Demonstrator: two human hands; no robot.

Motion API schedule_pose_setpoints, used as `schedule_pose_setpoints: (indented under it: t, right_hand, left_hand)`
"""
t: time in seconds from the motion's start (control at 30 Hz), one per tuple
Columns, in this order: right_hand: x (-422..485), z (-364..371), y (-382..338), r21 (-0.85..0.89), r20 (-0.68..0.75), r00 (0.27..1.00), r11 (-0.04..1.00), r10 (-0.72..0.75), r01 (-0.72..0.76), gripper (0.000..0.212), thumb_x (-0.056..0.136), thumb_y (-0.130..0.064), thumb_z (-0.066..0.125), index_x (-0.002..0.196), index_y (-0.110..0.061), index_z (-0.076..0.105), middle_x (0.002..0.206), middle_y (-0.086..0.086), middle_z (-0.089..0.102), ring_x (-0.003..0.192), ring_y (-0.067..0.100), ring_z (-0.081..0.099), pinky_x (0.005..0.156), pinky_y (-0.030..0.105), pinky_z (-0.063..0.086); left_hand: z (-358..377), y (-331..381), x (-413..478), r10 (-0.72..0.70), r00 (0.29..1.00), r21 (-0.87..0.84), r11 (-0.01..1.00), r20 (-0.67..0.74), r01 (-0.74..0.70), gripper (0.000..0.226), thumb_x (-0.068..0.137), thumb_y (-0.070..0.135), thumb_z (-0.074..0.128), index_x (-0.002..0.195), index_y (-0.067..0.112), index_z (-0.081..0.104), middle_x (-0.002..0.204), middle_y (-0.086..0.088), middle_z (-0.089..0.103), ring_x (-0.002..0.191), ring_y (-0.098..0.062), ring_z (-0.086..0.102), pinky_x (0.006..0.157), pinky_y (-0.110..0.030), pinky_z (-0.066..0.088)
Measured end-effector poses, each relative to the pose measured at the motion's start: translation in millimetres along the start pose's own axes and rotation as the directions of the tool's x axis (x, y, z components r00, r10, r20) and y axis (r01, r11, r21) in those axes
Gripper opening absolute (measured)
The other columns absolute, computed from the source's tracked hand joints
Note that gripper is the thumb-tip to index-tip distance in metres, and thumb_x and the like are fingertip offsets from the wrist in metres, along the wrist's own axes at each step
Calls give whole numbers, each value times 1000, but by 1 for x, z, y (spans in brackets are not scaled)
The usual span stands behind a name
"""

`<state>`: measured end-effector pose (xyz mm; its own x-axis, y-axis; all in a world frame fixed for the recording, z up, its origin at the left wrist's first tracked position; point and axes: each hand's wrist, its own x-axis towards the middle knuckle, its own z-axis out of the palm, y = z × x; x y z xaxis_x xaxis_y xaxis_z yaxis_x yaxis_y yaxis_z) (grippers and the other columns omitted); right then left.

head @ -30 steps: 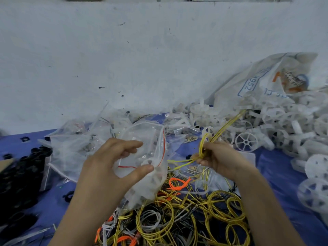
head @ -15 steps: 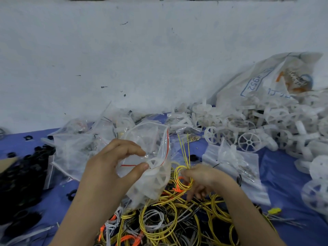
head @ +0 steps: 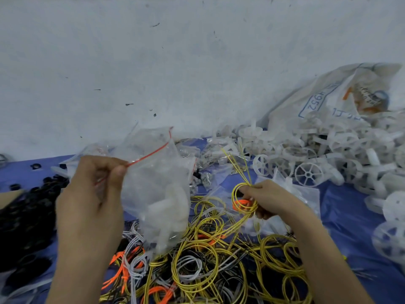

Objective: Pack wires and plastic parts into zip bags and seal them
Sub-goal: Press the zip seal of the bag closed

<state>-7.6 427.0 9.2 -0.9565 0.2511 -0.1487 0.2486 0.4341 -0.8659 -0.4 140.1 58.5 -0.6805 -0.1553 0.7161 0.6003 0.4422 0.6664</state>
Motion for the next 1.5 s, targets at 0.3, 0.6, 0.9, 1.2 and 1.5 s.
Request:
schedule_pose_setpoints:
  t: [0.3, 0.6, 0.9, 1.2, 1.5]
  right_hand:
    - [-20, -26, -21, 59, -169, 916, 924, -363, 377, 14, 86, 1, 59, 79, -11, 60, 56, 3, 64, 49, 9, 56, 48, 13, 40]
    - [-48, 2, -52, 158, 65, 906, 900, -419, 406, 13, 87, 1, 53, 85, -4, 65, 55, 1, 55, 49, 15, 50, 45, 23, 41]
    - [-31, 88, -36, -561, 387, 909, 742, -156, 366, 21, 84, -20, 60, 69, -11, 47, 66, 4, 47, 60, 21, 48, 47, 25, 32]
    - [-32, 90, -34, -611, 450, 890, 699, -79, 371, 35, 84, -27, 67, 68, -14, 40, 73, 4, 48, 58, 15, 43, 45, 24, 31]
    - [-33, 36, -50, -308, 342, 885, 852, -316, 423, 18, 86, -5, 52, 73, 7, 53, 66, 14, 43, 60, 17, 39, 57, 31, 32]
  left_hand:
    - [-4, 2, 0, -90, 995, -38, 995, 37, 91, 22, 89, 25, 63, 76, 42, 59, 82, 31, 65, 79, 17, 58, 73, -1, 43]
    - [-6, 7, -1, -37, 997, 78, 996, 62, 33, 22, 83, 20, 69, 81, 40, 59, 96, 22, 63, 92, -6, 61, 86, -25, 47]
    - [-8, 6, -1, -42, 997, 82, 996, 64, 37, 28, 82, 18, 69, 79, 43, 57, 93, 25, 60, 83, 20, 54, 78, 0, 39]
    - [-5, 6, -2, -24, 998, 63, 998, 64, 20, 29, 82, 15, 69, 78, 42, 58, 91, 21, 62, 79, 22, 54, 72, 5, 38]
    - [-5, 8, -3, -3, 998, 38, 999, 68, 0, 32, 82, 11, 68, 78, 41, 58, 89, 20, 62, 81, 21, 54, 71, 4, 38]
